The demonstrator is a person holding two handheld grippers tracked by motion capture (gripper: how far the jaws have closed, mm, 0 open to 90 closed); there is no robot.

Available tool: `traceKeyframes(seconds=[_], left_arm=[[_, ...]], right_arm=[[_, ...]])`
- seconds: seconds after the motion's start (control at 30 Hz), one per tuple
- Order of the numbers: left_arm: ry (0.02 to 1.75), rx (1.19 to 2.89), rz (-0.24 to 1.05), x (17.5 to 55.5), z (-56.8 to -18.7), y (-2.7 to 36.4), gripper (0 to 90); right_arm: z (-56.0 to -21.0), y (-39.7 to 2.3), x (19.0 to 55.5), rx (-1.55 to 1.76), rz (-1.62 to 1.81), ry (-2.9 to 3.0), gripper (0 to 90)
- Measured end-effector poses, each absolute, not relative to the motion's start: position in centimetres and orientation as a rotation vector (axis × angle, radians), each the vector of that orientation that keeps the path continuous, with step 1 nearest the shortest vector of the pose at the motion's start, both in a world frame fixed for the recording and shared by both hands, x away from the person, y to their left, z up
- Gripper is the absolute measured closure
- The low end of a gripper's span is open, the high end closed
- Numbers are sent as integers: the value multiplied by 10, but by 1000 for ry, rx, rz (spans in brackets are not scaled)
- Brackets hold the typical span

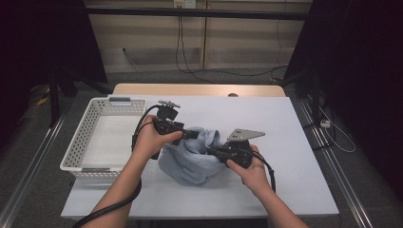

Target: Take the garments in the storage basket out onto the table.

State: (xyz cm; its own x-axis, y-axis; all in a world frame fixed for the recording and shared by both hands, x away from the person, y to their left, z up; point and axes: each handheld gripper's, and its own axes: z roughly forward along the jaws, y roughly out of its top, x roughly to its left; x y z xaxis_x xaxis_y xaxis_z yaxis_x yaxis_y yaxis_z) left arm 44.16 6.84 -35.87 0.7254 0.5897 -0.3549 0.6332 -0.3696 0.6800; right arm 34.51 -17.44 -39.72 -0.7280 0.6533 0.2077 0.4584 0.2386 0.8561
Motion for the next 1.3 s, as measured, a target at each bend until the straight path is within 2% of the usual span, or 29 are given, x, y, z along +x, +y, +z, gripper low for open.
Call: traceKeyframes(seconds=[0.2, 0.37, 0.47, 0.63, 0.7, 0.8, 1.3], left_arm=[[933, 2081, -62, 447, -356, 61, 213], [918, 2112, -93, 447, -360, 55, 337], [910, 2111, -124, 446, -364, 52, 450], [898, 2113, -169, 445, -365, 51, 722], [894, 2122, -184, 443, -364, 51, 799], [887, 2124, -193, 439, -362, 53, 835], [913, 2049, -194, 418, -369, 72, 854]], right_arm=[[-399, -171, 345, 1047, 1500, 2321, 870], [-399, -169, 344, 1042, 1497, 2326, 869], [-399, -169, 344, 1044, 1496, 2327, 869], [-399, -170, 343, 1041, 1489, 2331, 869], [-399, -171, 343, 1043, 1489, 2333, 868], [-398, -174, 342, 1042, 1490, 2334, 868], [-403, -196, 334, 1061, 1401, 2346, 872]])
